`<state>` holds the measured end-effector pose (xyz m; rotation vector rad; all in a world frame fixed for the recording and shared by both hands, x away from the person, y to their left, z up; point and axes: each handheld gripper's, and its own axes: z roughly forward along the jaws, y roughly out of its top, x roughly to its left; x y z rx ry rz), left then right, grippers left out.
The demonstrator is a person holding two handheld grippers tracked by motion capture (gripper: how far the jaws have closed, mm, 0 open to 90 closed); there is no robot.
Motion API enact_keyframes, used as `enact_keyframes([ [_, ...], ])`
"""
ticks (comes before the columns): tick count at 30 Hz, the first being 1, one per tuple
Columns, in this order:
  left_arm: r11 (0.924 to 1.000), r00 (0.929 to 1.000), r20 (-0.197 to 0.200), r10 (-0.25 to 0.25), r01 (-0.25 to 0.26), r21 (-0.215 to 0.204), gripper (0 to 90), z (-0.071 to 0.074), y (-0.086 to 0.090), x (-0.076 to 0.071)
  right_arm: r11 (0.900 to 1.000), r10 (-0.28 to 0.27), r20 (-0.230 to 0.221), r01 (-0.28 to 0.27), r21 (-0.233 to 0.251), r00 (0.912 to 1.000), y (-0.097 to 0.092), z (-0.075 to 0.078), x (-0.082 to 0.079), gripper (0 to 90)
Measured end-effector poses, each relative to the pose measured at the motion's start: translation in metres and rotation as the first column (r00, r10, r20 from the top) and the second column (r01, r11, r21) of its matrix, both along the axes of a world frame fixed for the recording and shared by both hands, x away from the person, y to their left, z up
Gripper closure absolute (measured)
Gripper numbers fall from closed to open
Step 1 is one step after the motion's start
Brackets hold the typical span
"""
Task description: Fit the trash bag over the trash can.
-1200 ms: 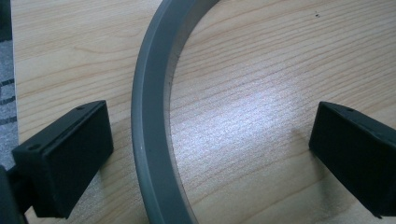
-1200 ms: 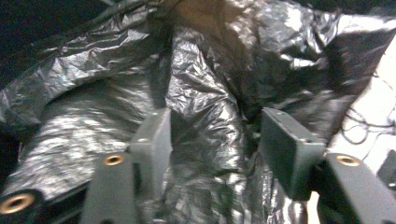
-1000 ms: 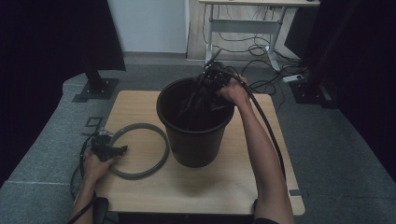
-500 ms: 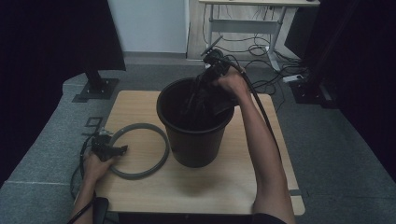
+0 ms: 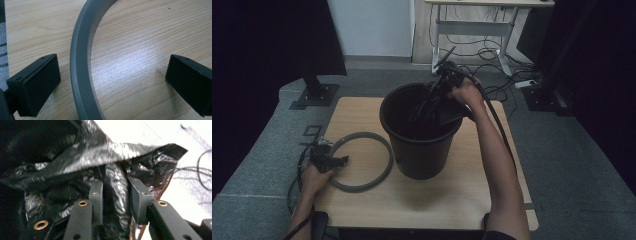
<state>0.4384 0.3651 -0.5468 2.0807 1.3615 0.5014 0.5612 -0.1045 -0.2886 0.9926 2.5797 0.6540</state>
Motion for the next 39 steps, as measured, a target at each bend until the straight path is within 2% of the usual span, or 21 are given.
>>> enact_keyframes([
  [4, 1.0000, 1.0000, 0.000, 0.001, -0.001, 0.000, 0.0, 0.000, 0.000, 0.000, 0.9993, -0.038, -0.010, 0.038, 0.006, 0.9992, -0.017, -0.003, -0.015, 65.0],
  [7, 1.0000, 1.0000, 0.000, 0.001, -0.001, 0.000, 0.0, 0.000, 0.000, 0.000, 0.9994, -0.036, -0.007, 0.036, -0.005, 0.9993, -0.025, -0.003, -0.031, 64.7],
  [9, 1.0000, 1.0000, 0.000, 0.002, -0.002, 0.000, 0.0, 0.000, 0.000, 0.000, 0.9994, -0.034, -0.008, 0.034, -0.009, 0.9994, -0.030, -0.003, -0.040, 62.5],
  [11, 1.0000, 1.0000, 0.000, 0.002, -0.002, 0.000, 0.0, 0.000, 0.000, 0.000, 0.9995, -0.028, -0.011, 0.028, -0.016, 0.9995, -0.034, -0.001, -0.047, 55.7],
  [13, 1.0000, 1.0000, 0.000, 0.002, -0.002, 0.000, 0.0, 0.000, 0.000, 0.000, 0.9995, -0.031, 0.000, 0.031, -0.009, 0.9995, -0.037, 0.004, -0.053, 46.9],
  [14, 1.0000, 1.0000, 0.000, 0.002, -0.002, 0.000, 0.0, 0.000, 0.000, 0.000, 0.9995, -0.029, 0.005, 0.029, 0.013, 0.9996, -0.039, 0.010, -0.056, 44.4],
  [16, 1.0000, 1.0000, 0.000, 0.002, -0.002, 0.000, 0.0, 0.000, 0.000, 0.000, 0.9990, -0.025, 0.007, 0.024, 0.037, 0.9997, -0.040, 0.017, -0.059, 42.3],
  [18, 1.0000, 1.0000, 0.000, 0.002, -0.002, 0.000, 0.0, 0.000, 0.000, 0.000, 0.9996, -0.022, 0.017, 0.022, 0.020, 0.9996, -0.038, 0.027, -0.061, 41.6],
  [20, 1.0000, 1.0000, 0.000, 0.002, -0.002, 0.000, 0.0, 0.000, 0.000, 0.000, 0.9995, -0.015, 0.032, 0.014, 0.028, 0.9994, -0.034, 0.036, -0.062, 41.5],
  [24, 1.0000, 1.0000, 0.000, 0.002, -0.002, 0.000, 0.0, 0.000, 0.000, 0.000, 0.9987, -0.002, 0.082, -0.002, 0.050, 0.9966, -0.023, 0.049, -0.054, 40.3],
  [26, 1.0000, 1.0000, 0.000, 0.002, -0.002, 0.000, 0.0, 0.000, 0.000, 0.000, 0.9987, -0.007, 0.107, 0.002, 0.051, 0.9942, -0.015, 0.051, -0.044, 39.9],
  [28, 1.0000, 1.0000, 0.000, 0.002, -0.002, 0.000, 0.0, 0.000, 0.000, 0.000, 0.9991, -0.005, 0.114, 0.000, 0.044, 0.9935, -0.008, 0.048, -0.035, 40.0],
  [31, 1.0000, 1.0000, 0.000, 0.001, -0.001, 0.000, 0.0, 0.000, 0.000, 0.000, 0.9989, 0.023, 0.107, -0.028, 0.037, 0.9940, -0.001, 0.039, -0.020, 45.6],
  [37, 1.0000, 1.0000, 0.000, 0.000, 0.000, 0.000, 0.0, 0.000, 0.000, 0.000, 0.9997, 0.009, 0.056, -0.008, -0.021, 0.9984, 0.000, 0.015, 0.000, 54.4],
  [39, 1.0000, 1.0000, 0.000, -0.001, 0.001, 0.000, 0.0, 0.000, 0.000, 0.000, 0.9999, 0.009, 0.038, -0.009, 0.004, 0.9992, -0.006, 0.012, 0.001, 55.6],
])
